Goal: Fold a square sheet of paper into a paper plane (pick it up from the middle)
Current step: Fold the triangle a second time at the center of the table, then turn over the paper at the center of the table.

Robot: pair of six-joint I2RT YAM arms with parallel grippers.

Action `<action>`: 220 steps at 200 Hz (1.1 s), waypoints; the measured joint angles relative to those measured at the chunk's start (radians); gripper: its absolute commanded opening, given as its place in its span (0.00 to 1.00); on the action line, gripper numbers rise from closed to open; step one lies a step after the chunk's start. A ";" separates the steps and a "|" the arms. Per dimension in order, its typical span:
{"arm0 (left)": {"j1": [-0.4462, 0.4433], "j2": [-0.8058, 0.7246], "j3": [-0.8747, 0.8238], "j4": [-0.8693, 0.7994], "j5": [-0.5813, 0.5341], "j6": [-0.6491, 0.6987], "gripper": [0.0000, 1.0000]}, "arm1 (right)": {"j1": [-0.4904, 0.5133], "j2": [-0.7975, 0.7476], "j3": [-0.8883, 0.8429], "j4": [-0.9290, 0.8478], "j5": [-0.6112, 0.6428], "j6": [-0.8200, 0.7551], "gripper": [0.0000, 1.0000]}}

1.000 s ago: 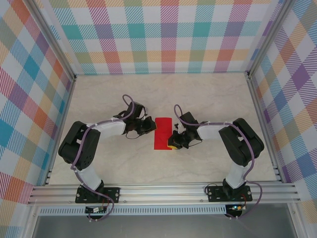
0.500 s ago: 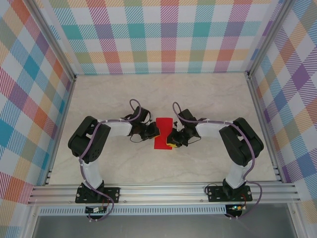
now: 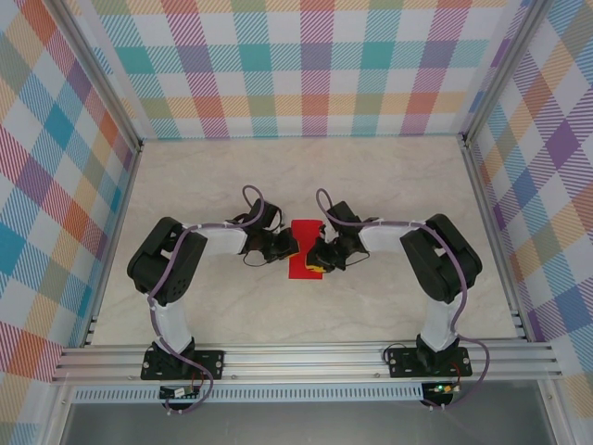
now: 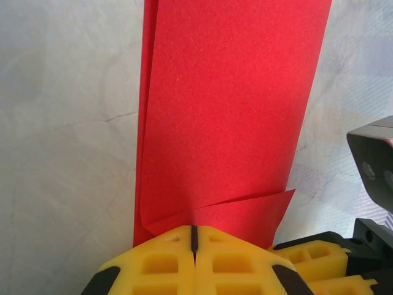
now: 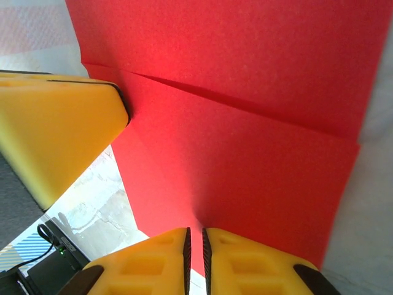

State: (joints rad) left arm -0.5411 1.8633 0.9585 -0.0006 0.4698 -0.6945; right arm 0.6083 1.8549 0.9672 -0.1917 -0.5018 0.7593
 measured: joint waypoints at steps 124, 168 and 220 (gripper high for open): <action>0.000 0.000 0.000 0.000 0.000 0.000 0.04 | -0.014 -0.198 -0.224 0.034 0.013 -0.004 0.27; 0.000 0.000 0.002 -0.002 0.001 0.000 0.05 | -0.047 -0.221 -0.145 -0.042 0.110 -0.016 0.36; 0.000 0.000 0.008 -0.017 0.001 0.003 0.06 | -0.058 -0.122 -0.004 -0.063 0.154 -0.038 0.39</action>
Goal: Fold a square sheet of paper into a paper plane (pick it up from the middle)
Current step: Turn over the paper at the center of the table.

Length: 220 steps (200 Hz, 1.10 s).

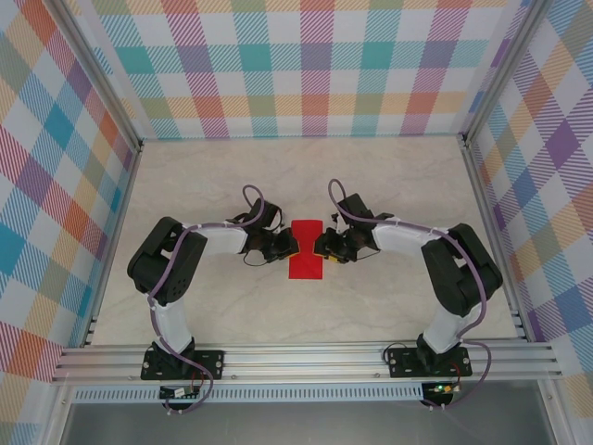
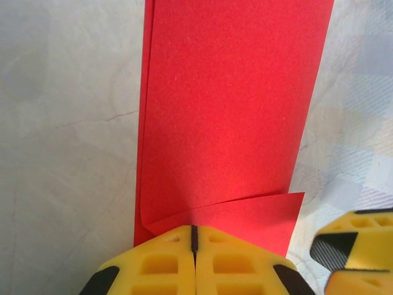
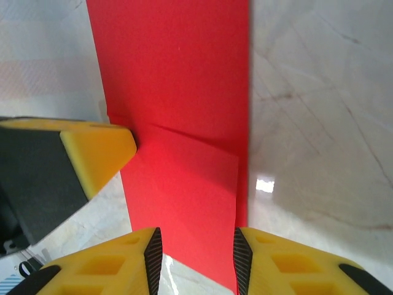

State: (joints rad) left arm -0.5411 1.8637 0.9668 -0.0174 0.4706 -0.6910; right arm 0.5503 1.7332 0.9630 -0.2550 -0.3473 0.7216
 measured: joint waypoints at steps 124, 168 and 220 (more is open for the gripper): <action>0.000 0.000 0.000 -0.001 0.000 0.000 0.06 | -0.002 0.087 0.042 -0.005 -0.016 0.001 0.39; 0.000 0.000 0.000 -0.002 0.000 0.000 0.06 | -0.008 0.090 0.040 0.032 -0.060 0.022 0.39; 0.000 0.000 0.000 -0.003 -0.004 0.000 0.06 | -0.019 0.089 0.014 0.074 -0.085 0.031 0.39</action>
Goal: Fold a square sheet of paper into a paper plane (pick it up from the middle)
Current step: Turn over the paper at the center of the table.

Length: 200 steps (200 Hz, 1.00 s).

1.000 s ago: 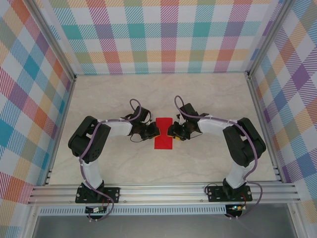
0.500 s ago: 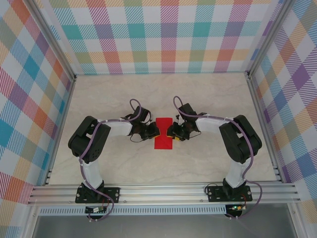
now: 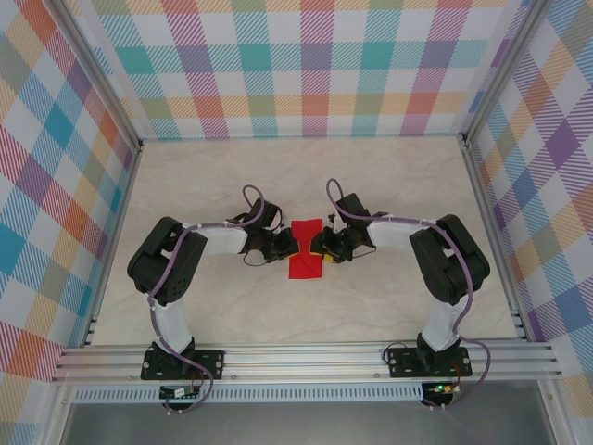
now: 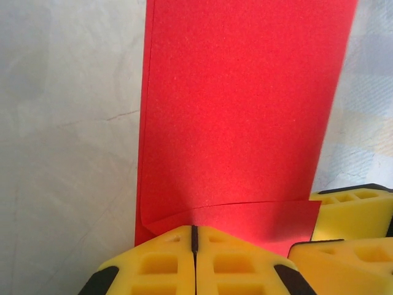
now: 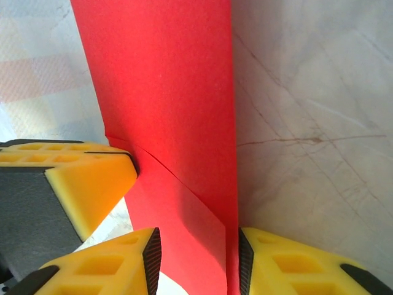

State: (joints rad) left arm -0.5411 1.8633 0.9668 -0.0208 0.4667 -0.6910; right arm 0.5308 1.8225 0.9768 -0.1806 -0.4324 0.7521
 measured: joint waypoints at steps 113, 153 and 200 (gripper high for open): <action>-0.001 -0.013 -0.001 -0.011 -0.024 -0.010 0.10 | -0.008 -0.013 -0.089 0.125 -0.111 0.013 0.23; -0.001 -0.090 -0.023 -0.015 -0.037 -0.028 0.21 | -0.008 -0.013 -0.092 0.135 -0.118 0.018 0.15; -0.001 -0.308 -0.054 -0.056 -0.103 -0.026 0.29 | -0.008 -0.126 -0.092 0.066 -0.077 -0.010 0.08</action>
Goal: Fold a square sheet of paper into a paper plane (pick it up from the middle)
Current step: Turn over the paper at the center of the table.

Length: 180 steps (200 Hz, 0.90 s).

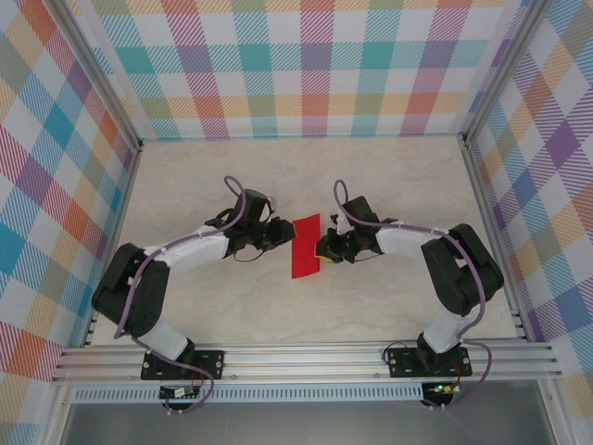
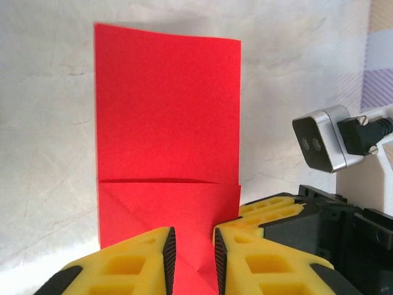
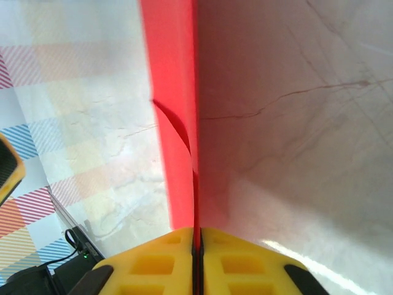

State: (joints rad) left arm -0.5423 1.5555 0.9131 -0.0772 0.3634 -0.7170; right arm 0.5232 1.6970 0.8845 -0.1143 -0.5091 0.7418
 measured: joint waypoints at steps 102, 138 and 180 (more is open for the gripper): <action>0.016 -0.425 -0.193 -0.154 -0.228 -0.001 0.51 | 0.092 -0.343 0.196 -0.626 0.510 -0.140 0.10; 0.031 -0.495 -0.260 -0.165 -0.274 -0.011 0.54 | 0.208 -0.282 0.374 -0.937 0.808 -0.104 0.08; 0.050 -0.599 -0.307 -0.241 -0.359 -0.034 0.58 | 0.323 -0.047 0.493 -1.175 0.986 0.006 0.08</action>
State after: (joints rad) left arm -0.4923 0.9562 0.6060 -0.3187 0.0040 -0.7513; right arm 0.8459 1.6505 1.3777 -1.2888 0.4767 0.7475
